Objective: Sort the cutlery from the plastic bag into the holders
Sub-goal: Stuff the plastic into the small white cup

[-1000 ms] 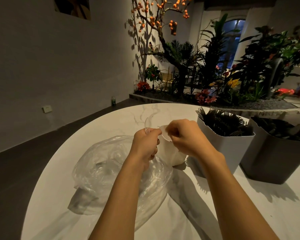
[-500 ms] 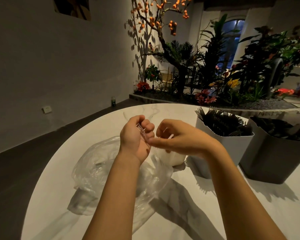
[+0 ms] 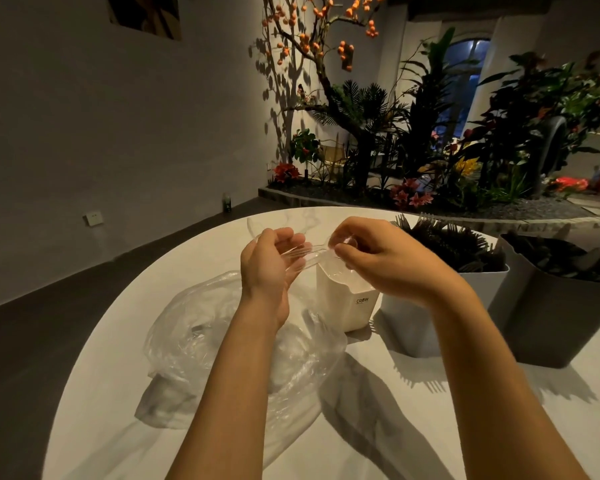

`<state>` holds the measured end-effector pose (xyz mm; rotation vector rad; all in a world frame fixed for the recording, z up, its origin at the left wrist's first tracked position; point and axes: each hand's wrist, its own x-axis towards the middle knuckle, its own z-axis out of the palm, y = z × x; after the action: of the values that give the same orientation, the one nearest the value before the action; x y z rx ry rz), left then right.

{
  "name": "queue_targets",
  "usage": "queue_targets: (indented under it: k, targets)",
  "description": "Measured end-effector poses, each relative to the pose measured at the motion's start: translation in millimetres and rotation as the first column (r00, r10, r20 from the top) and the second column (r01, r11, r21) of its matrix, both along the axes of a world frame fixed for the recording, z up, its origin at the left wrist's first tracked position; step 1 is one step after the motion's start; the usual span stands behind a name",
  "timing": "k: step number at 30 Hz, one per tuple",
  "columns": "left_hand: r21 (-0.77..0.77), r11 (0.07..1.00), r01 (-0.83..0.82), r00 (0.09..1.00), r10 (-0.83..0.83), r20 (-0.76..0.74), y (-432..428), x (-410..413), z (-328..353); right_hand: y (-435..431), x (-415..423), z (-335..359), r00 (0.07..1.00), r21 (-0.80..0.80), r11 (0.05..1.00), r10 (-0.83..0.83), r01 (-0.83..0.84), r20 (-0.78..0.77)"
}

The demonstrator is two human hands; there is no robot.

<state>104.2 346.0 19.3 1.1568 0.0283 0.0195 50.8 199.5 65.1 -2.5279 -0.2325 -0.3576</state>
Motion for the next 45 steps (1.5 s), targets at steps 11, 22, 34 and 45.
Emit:
queue_targets:
  k: [11, 22, 34, 45]
  targets:
    - [0.663, 0.708, 0.245, 0.841, -0.495, 0.218, -7.9, -20.4, -6.1, -9.2, -2.1, -0.4, 0.996, 0.031, 0.996, 0.088, -0.088, -0.021]
    - [0.817, 0.571, 0.075, 0.876, -0.429, 0.22, -9.8, -11.3, -11.6, 4.2, 0.4, -2.7, 0.999, 0.016, 1.0, 0.027, -0.027, 0.023]
    - [0.445, 0.864, 0.234, 0.902, -0.364, 0.232, -7.7, -4.0, -11.2, -8.7, 13.5, -9.2, 0.947, 0.193, 0.963, -0.228, 0.186, 0.225]
    - [0.52, 0.85, -0.086, 0.895, -0.163, 0.415, -18.9, 0.8, -26.1, -6.0, 19.4, -18.5, 0.93, 0.193, 0.964, -0.232, 0.181, 0.287]
